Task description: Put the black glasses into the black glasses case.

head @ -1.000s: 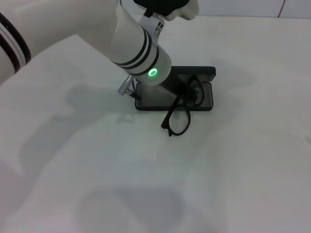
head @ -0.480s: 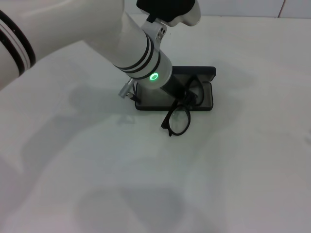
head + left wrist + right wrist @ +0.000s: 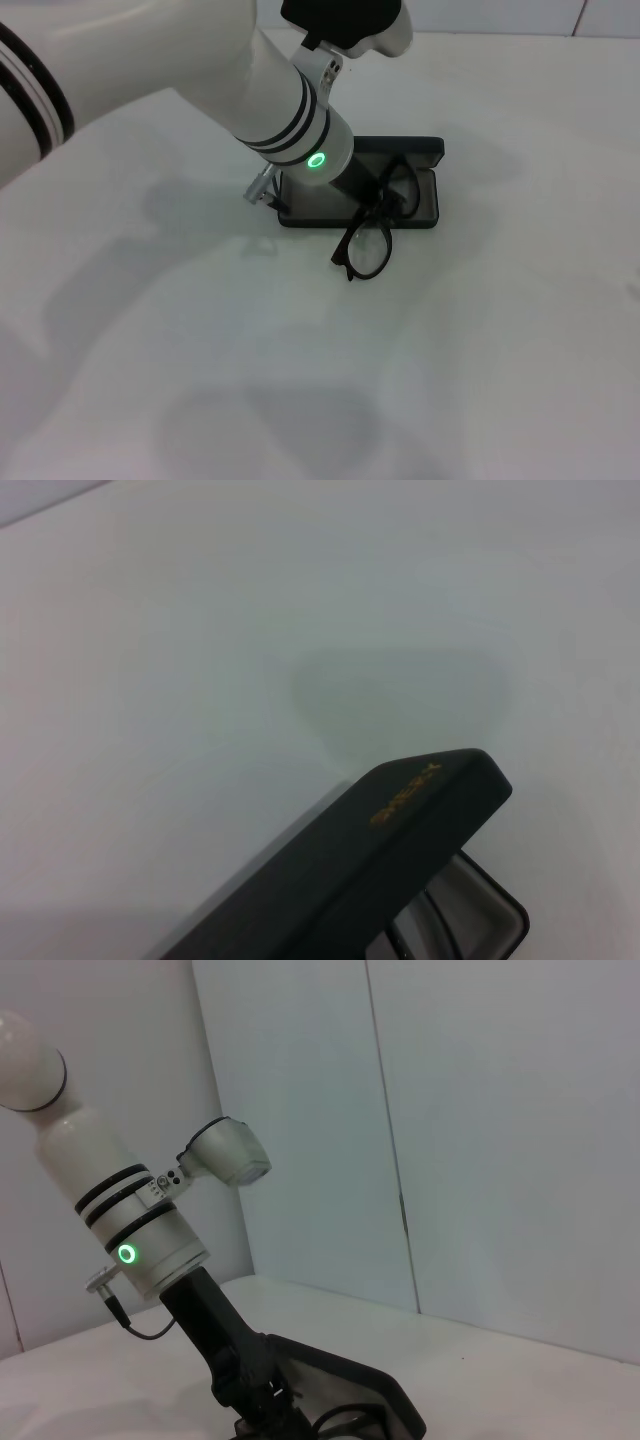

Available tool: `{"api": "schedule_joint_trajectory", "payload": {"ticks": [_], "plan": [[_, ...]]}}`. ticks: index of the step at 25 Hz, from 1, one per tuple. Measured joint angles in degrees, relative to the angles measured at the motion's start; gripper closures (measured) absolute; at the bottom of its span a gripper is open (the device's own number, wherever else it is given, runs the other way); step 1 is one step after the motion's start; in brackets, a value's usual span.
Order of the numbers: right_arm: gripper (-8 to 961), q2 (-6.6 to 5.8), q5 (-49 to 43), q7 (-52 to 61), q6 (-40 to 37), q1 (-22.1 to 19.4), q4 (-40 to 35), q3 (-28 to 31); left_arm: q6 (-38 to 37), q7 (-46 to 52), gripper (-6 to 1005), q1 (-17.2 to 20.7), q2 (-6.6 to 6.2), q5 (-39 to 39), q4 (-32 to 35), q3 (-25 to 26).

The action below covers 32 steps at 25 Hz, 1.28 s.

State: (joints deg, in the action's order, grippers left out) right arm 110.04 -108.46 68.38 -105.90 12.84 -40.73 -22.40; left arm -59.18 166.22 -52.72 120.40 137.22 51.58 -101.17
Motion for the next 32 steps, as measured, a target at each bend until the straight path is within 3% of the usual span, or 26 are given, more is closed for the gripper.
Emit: {"api": "schedule_joint_trajectory", "payload": {"ticks": [32], "plan": [[749, 0.09, -0.97, -0.52, 0.09, -0.1, 0.74, 0.26, 0.68, 0.04, 781, 0.44, 0.09, -0.49, -0.05, -2.19]]}}
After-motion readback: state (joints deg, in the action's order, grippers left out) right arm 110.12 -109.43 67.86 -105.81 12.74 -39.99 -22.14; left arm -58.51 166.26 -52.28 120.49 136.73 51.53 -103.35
